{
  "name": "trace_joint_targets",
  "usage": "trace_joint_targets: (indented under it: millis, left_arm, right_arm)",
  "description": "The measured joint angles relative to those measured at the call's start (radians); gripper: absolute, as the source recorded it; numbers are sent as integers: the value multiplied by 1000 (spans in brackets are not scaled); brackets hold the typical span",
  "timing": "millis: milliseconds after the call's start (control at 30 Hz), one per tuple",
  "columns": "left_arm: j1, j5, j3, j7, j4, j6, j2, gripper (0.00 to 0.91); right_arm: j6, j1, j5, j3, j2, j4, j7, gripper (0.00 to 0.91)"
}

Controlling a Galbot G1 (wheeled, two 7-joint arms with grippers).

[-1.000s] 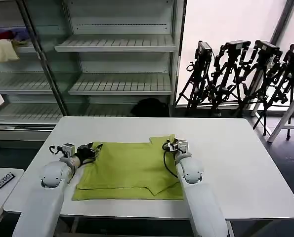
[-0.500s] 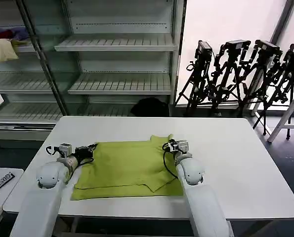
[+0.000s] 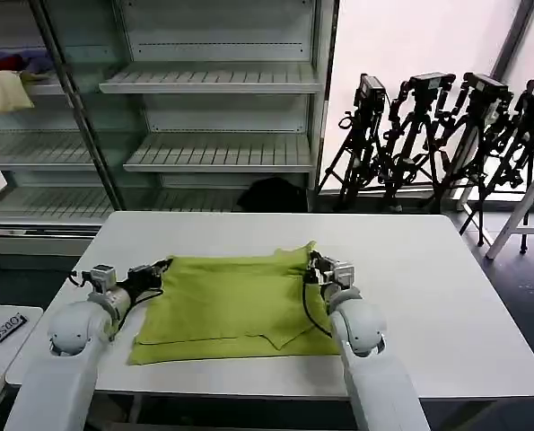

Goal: Fold and organize the clothes.

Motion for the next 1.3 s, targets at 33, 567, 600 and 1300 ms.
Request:
trace_joint_targets:
  millis: [33,567,600,1300]
  left_arm:
    - [13,-6,-5,2,-12,-3,3,10]
    - [225,-34,-73,29,-171,-39,22,10]
    - [234,-33,-74,30,-176,-39,21,10]
    - [367,24,-120,49,-283,-51,4,10]
  right_arm:
    - [0,-16,0,2,-3,16,-2,0]
    - [3,-214,-24,26,-17,177,-32,0]
    - [3,-224,-26,29,-18,186,-34,0]
    - [5,-342,-50,61,-17,297,-64,0]
